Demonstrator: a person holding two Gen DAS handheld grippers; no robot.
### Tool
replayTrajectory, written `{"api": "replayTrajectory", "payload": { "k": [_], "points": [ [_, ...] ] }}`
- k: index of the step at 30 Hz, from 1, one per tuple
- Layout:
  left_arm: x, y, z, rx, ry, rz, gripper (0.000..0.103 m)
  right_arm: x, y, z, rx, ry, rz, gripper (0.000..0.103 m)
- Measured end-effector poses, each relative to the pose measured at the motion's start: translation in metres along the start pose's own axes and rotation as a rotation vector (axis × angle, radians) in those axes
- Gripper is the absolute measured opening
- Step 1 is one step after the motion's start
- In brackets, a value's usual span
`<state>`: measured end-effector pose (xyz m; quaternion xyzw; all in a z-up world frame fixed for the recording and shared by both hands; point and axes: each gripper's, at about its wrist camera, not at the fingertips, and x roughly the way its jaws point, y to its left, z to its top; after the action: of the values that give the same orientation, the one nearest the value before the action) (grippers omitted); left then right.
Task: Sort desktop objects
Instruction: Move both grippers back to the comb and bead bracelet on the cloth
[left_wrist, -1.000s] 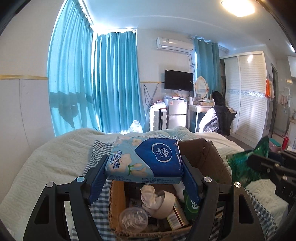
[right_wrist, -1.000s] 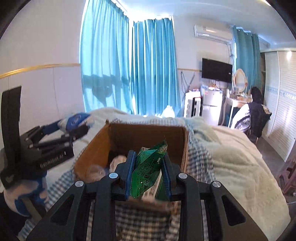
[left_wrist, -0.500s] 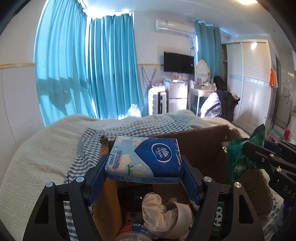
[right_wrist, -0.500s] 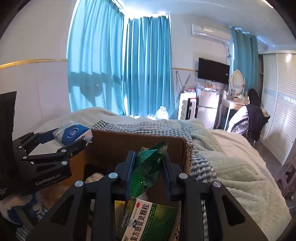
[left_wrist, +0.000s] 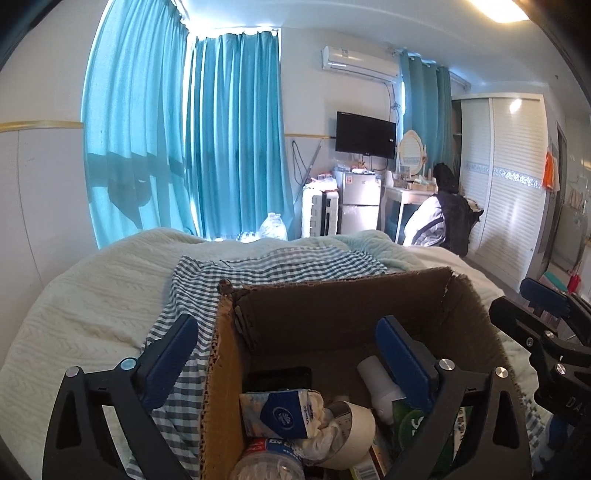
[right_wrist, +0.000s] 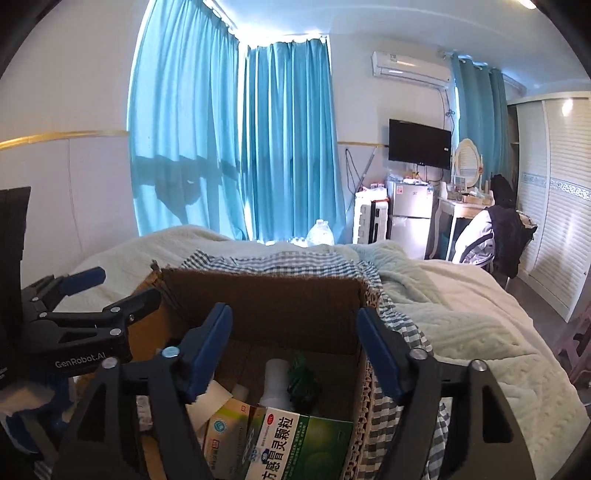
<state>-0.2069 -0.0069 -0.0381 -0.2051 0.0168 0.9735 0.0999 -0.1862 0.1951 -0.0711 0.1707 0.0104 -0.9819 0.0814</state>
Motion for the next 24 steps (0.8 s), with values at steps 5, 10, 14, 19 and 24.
{"api": "replayTrajectory", "payload": {
  "k": [5,10,14,19,24],
  "points": [
    [-0.032,0.003,0.012,-0.01,-0.039,0.022,0.103,-0.034,0.005,0.01,0.011,-0.045,0.002,0.088],
    [-0.067,0.007,0.019,-0.036,-0.059,0.04,0.103,-0.069,0.009,0.018,0.019,-0.082,0.006,0.095],
    [-0.093,0.009,0.015,-0.054,-0.066,0.055,0.103,-0.096,0.014,0.017,0.026,-0.097,0.028,0.099],
    [-0.12,0.014,-0.002,-0.088,-0.043,0.066,0.103,-0.124,0.021,0.004,0.02,-0.091,0.026,0.099],
    [-0.137,0.013,-0.025,-0.122,-0.008,0.092,0.103,-0.144,0.029,-0.022,0.021,-0.064,0.023,0.099]
  ]
}}
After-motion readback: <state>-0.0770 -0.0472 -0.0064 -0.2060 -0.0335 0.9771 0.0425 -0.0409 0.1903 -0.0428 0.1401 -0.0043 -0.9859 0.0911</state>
